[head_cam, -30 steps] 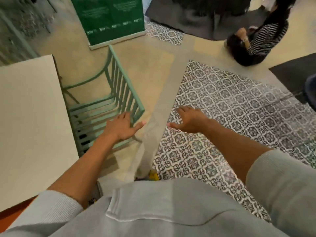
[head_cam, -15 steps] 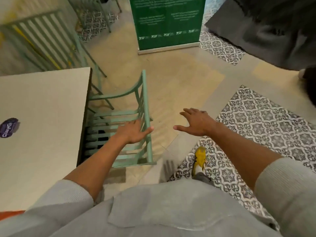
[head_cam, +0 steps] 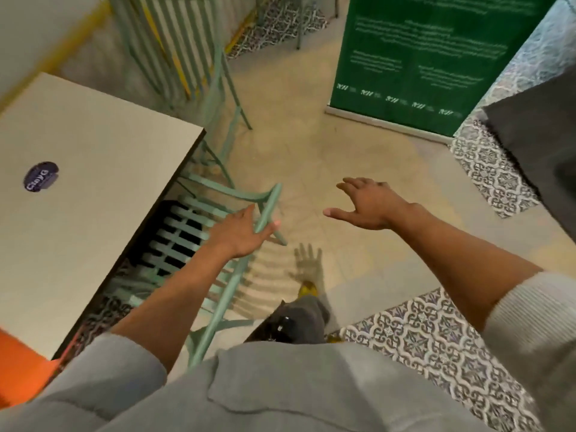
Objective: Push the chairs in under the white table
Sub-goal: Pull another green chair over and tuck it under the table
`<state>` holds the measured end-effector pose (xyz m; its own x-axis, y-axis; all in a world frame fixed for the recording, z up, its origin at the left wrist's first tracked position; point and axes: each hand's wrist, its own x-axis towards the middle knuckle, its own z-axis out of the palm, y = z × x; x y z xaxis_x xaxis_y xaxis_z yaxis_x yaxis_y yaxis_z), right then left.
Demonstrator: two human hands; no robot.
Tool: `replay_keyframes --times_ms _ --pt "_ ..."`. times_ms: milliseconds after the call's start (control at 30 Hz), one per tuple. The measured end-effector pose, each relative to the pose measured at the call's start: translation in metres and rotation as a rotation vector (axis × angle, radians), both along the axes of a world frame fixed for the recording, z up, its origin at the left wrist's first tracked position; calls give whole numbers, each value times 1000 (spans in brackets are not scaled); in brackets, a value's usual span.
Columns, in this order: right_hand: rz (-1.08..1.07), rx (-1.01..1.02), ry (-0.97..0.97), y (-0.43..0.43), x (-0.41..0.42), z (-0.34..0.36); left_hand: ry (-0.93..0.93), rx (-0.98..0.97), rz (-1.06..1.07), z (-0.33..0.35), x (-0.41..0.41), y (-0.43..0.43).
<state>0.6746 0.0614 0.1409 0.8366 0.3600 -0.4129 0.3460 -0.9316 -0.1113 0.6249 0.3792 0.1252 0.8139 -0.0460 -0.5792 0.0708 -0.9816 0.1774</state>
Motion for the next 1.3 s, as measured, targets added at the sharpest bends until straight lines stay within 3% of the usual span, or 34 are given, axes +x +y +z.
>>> replay_keyframes --times_ms 233,467,767,967,1100,1300 --pt "257 -48 -99 20 207 21 -118 -178 275 -12 154 -5" --pt "372 -72 -117 55 397 46 -253 -153 452 -5 313 -3" --pt "544 -22 -63 102 571 24 -165 -52 524 7 441 2" --pt "670 -18 -30 133 705 9 -211 -34 696 -4 546 5" --pt "765 -4 24 143 798 9 -130 -41 838 -4 616 -2" --pt "940 -2 -42 201 927 17 -200 -110 1028 12 717 -2"
